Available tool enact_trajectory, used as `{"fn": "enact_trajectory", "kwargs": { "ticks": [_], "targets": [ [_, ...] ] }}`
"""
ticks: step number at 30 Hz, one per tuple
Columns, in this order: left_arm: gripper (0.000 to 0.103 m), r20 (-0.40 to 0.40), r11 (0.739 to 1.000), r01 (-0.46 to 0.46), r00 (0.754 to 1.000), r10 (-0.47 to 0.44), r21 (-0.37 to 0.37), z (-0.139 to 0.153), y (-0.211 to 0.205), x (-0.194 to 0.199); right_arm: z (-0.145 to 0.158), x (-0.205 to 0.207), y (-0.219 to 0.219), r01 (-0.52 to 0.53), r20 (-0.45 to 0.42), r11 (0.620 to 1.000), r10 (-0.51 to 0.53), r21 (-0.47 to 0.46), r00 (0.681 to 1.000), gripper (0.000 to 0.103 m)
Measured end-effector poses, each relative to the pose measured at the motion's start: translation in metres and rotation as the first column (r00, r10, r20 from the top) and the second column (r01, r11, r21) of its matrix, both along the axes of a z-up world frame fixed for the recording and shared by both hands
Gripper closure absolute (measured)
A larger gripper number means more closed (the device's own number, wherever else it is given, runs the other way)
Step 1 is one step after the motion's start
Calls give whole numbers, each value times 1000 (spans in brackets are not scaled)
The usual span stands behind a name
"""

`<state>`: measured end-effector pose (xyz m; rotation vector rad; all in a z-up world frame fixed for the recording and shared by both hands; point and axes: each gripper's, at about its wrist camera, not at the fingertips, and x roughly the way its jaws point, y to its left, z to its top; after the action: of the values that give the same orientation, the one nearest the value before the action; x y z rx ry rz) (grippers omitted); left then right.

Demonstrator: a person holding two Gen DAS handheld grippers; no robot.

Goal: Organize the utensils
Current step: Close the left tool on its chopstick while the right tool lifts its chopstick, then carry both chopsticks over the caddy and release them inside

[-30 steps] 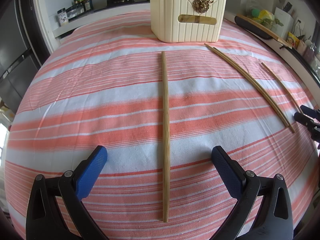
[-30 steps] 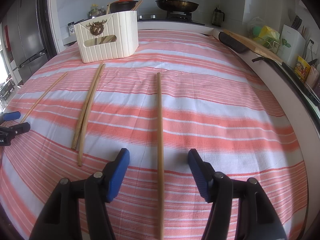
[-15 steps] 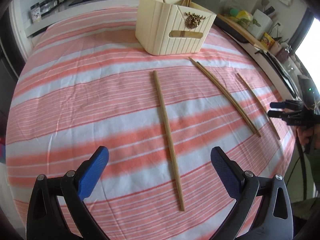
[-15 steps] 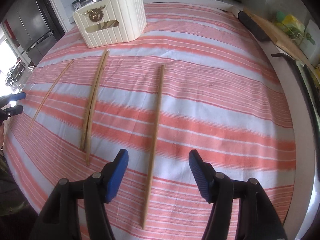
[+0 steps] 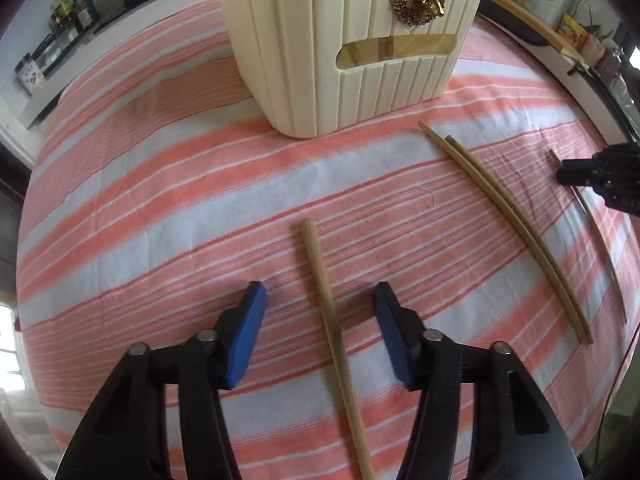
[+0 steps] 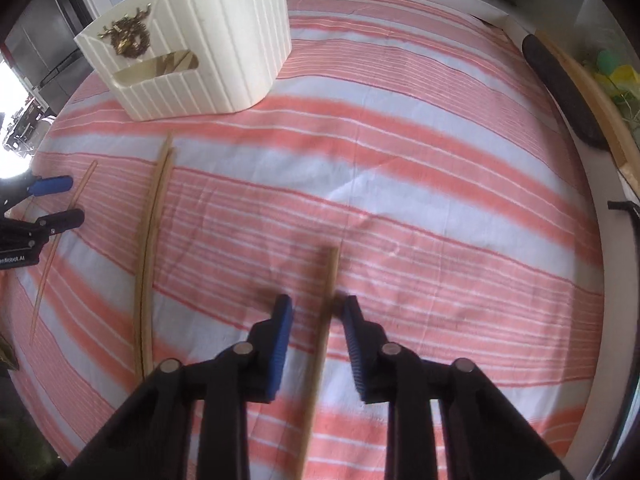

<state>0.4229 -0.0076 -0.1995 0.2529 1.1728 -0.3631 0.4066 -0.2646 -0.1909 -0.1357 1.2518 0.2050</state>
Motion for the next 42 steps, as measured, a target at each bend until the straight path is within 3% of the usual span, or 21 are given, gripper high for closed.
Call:
{"fn": "enact_trajectory", "kwargs": {
  "ticks": [1,2,5,8,17,25,31,38,42],
  "targets": [
    [85,1,1000,6,1000,-6,-4,2,-3,0,-1,7,-1,6,-6,1000,-6,0,1000,95],
    [96,-3,1000,11,1000,-11,-16,3,-5,1,-1,12,-2,10,-7,1000,-10,17,1000,96],
    [98,19,999,-15,1000,16,-50,9,-5,-2,2,18,-8,49,9,996,-50,71,999,97],
    [98,57,992,-46,997,53,-121,28,6,-13,19,9,-13,71,83,986,-84,151,993,97],
    [98,268,961,-4,960,81,-276,123,38,-81,117,-61,-13,6,361,967,-101,256,927,97],
    [98,393,930,44,913,111,-364,174,60,-133,178,-128,1,-75,556,968,-73,239,828,97],
    [98,460,919,68,879,129,-388,204,66,-146,204,-143,7,-106,642,972,-57,212,765,97],
    [98,483,907,87,865,136,-412,228,69,-143,213,-129,16,-122,645,977,-21,176,764,97],
    [98,531,901,109,835,147,-421,261,78,-135,233,-112,22,-148,673,978,10,148,739,97]
  ]
}}
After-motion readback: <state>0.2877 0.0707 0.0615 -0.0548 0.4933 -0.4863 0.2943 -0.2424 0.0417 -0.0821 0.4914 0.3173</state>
